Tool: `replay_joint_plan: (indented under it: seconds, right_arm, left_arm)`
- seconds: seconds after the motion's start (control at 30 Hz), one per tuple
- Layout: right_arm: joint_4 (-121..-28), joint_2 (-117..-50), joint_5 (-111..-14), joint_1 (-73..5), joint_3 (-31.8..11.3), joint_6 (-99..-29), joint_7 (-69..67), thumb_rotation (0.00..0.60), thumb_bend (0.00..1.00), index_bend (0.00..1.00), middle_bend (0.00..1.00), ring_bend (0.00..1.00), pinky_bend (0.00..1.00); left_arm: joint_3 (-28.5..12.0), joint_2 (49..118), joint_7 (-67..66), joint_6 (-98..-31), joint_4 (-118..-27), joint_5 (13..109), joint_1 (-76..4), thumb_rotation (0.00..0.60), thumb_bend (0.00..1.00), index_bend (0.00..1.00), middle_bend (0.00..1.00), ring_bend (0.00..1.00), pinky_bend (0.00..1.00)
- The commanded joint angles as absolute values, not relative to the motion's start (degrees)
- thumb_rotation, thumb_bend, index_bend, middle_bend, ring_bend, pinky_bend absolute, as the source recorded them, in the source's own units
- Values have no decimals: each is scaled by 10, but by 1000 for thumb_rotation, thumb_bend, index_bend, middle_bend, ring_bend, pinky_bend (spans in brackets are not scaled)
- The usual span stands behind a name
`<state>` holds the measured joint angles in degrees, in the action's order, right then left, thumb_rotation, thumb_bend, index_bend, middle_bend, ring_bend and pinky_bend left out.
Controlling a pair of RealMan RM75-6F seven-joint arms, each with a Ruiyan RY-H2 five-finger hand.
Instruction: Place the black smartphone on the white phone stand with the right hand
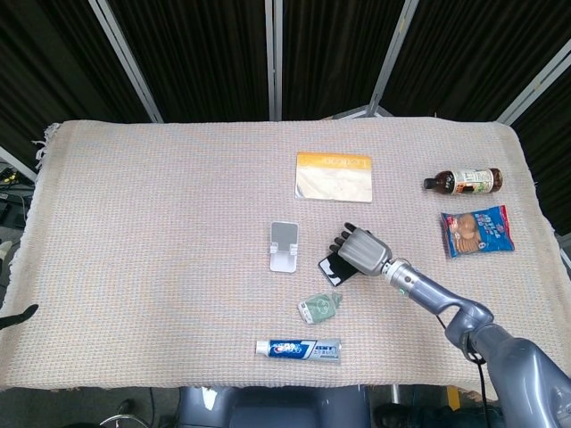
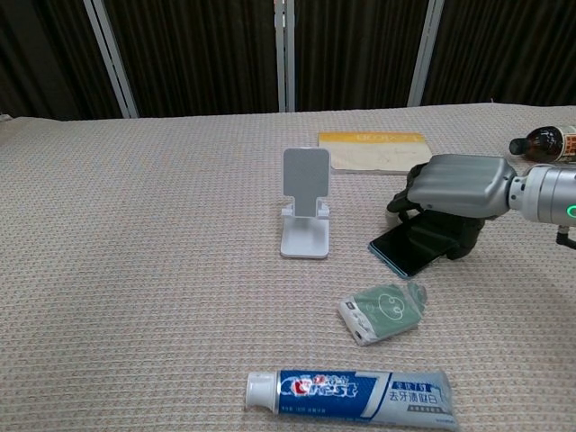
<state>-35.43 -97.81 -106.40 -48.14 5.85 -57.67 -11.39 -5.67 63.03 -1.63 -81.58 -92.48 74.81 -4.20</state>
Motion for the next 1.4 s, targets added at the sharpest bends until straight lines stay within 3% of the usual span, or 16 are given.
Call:
replay_joint_plan:
  seconds: [0.03, 0.27, 0.57, 0.9, 1.13, 1.4]
  right_arm:
    - [-325, -988, -1066, -473, 62, -621, -106, 600, 62, 524, 563, 467, 289]
    - [-327, -958, -1066, -463, 54, -704, -56, 600, 90, 527, 570, 482, 302]
    - [-440, -864, -1067, -472, 29, -766, 76, 600, 91, 532, 575, 489, 306]
    - [-593, -777, -1087, -533, -16, -720, 297, 600, 90, 523, 560, 490, 290]
    - [-618, -806, -1114, -575, -42, -661, 494, 600, 98, 514, 544, 491, 253]
    - [-629, -845, -1137, -604, -34, -590, 594, 600, 117, 516, 545, 491, 222]
  left_arm:
    - [-57, 630, -15, -816, -925, 749, -42, 600, 0, 0, 0, 0, 0]
    - [-55, 625, -6, -821, -930, 759, -40, 600, 0, 0, 0, 0, 0]
    - [-53, 618, 12, -820, -931, 763, -38, 600, 0, 0, 0, 0, 0]
    - [-56, 610, 31, -816, -929, 760, -37, 600, 0, 0, 0, 0, 0]
    - [-57, 611, 33, -808, -924, 752, -40, 600, 0, 0, 0, 0, 0]
    - [-58, 610, 43, -788, -915, 737, -44, 600, 0, 0, 0, 0, 0]
